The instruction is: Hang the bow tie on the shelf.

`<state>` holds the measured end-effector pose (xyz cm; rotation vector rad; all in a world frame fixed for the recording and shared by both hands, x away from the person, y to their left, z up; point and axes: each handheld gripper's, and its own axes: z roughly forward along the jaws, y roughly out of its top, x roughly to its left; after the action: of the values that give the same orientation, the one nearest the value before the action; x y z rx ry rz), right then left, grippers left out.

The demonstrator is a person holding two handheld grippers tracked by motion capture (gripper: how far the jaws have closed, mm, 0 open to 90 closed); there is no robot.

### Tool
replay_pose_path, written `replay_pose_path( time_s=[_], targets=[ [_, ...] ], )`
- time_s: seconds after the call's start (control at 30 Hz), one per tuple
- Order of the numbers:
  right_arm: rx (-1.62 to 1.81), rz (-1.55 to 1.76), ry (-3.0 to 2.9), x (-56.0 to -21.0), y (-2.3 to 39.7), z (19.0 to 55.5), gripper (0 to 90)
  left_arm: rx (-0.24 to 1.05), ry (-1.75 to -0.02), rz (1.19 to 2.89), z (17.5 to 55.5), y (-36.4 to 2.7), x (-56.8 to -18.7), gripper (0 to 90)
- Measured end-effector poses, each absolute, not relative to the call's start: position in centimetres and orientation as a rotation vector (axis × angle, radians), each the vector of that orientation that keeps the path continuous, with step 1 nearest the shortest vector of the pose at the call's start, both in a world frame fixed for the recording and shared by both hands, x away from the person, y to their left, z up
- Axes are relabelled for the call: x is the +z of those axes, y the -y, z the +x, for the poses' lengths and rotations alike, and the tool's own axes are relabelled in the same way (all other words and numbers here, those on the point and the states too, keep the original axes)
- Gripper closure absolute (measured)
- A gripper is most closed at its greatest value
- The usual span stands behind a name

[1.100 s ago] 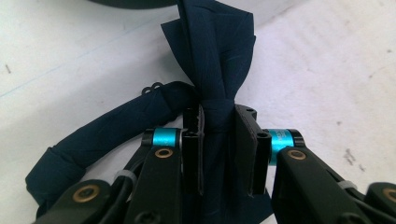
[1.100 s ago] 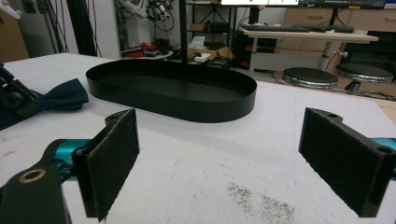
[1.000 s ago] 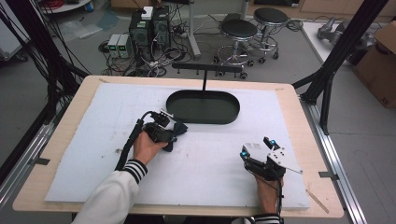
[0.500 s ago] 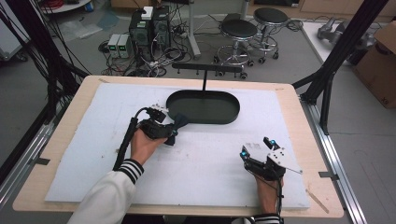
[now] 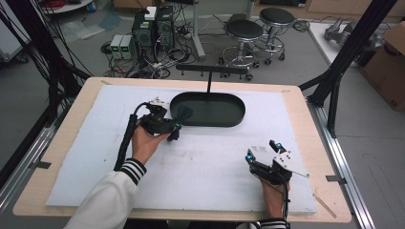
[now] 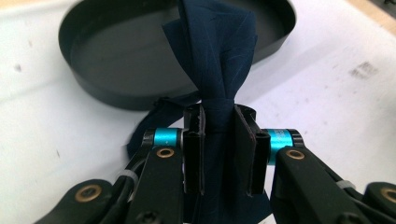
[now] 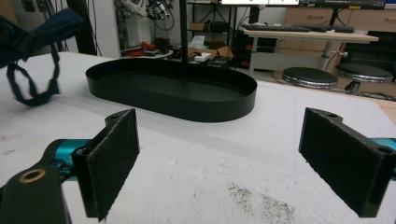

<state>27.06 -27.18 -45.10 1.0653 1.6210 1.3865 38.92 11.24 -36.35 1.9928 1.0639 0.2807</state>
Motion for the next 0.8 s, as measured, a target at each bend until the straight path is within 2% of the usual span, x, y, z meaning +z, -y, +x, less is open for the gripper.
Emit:
replay_pose_path(
  time_s=[0.63,0.8],
  targets=[
    [1.391,1.068,-1.619,-45.1,27.2,27.0,11.4,0.321,-1.015,2.006,40.1,-10.9,-33.6,74.3],
    [1.396,1.071,-1.617,-45.1,27.2,27.0,11.3,0.416,-0.954,2.005,40.3,-10.1,-32.7,74.5]
  ],
)
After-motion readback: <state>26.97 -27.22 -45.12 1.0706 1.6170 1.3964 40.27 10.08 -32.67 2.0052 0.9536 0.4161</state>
